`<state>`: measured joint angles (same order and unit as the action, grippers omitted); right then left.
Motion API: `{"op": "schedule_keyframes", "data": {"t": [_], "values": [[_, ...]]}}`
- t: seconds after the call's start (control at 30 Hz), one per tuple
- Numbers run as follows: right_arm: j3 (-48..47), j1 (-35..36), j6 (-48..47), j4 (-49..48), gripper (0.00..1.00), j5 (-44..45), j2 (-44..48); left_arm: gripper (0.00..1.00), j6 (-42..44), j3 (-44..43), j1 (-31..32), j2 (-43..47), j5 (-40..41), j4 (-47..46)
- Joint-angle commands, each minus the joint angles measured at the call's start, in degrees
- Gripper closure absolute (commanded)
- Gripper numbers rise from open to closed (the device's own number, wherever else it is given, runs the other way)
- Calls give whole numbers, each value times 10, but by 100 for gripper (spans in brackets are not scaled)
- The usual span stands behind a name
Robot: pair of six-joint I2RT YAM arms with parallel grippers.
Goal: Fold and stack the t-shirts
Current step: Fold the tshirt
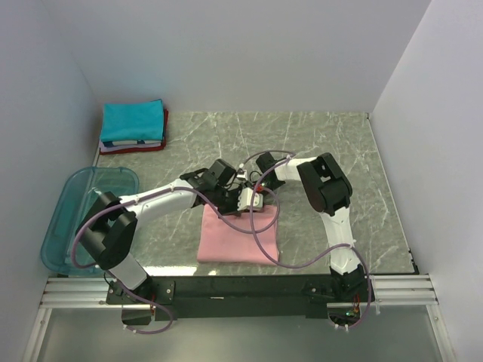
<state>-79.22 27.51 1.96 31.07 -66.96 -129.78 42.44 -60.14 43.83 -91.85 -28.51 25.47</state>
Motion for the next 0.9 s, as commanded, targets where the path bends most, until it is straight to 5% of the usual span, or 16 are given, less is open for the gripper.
{"op": "schedule_keyframes", "data": {"t": [0.0, 0.6, 0.87], "values": [[-3, 5, -15, 2, 80, 9, -10, 100, 21, -39, -17, -12, 6, -28], [-28, 6, -47, 39, 77, 59, 14, 97, 45, -21, -35, -39, 40, -91], [-102, 5, -82, 105, 62, 209, 53, 63, 34, -22, -36, 0, 52, -77]]}}
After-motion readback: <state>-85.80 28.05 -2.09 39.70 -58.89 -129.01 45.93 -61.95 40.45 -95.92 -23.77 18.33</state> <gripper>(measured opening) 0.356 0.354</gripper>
